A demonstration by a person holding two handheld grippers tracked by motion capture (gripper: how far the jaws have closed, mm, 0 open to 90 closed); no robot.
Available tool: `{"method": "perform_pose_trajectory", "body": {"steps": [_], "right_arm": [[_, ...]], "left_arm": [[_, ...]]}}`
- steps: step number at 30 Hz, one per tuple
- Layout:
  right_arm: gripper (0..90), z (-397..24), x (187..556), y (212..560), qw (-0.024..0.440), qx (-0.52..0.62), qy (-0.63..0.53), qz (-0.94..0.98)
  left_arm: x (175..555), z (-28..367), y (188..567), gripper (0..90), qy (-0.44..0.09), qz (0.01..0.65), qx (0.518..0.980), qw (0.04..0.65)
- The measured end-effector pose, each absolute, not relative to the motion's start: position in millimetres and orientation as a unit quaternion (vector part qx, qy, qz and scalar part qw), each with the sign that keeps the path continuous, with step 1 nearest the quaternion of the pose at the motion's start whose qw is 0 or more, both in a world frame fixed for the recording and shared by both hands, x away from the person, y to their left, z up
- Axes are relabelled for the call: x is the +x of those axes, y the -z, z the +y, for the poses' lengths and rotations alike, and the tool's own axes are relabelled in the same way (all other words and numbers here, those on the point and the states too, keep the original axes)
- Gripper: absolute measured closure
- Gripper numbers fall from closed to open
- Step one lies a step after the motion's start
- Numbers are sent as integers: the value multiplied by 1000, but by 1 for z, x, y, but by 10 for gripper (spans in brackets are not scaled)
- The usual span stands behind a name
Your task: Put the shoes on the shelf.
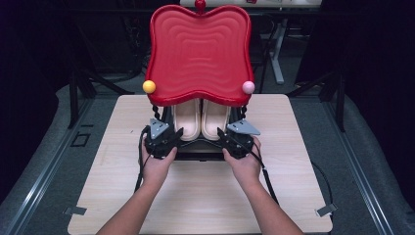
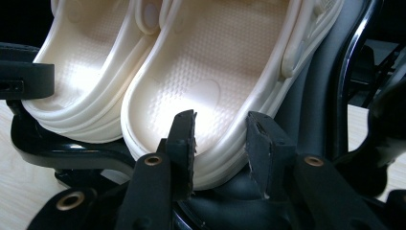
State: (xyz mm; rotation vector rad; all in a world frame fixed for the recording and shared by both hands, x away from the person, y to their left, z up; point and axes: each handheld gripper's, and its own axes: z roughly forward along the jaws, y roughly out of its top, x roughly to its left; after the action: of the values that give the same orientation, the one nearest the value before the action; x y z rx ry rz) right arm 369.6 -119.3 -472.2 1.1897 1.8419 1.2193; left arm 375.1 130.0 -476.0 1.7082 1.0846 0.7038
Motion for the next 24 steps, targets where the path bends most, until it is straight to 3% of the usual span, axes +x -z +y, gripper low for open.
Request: {"method": "perform_pose_trajectory", "body": {"steps": [24], "right_arm": [[641,-120,368,469,321,437,-446,712]], "left_arm": [[374,135,476,603,-273,433,708,486]]}}
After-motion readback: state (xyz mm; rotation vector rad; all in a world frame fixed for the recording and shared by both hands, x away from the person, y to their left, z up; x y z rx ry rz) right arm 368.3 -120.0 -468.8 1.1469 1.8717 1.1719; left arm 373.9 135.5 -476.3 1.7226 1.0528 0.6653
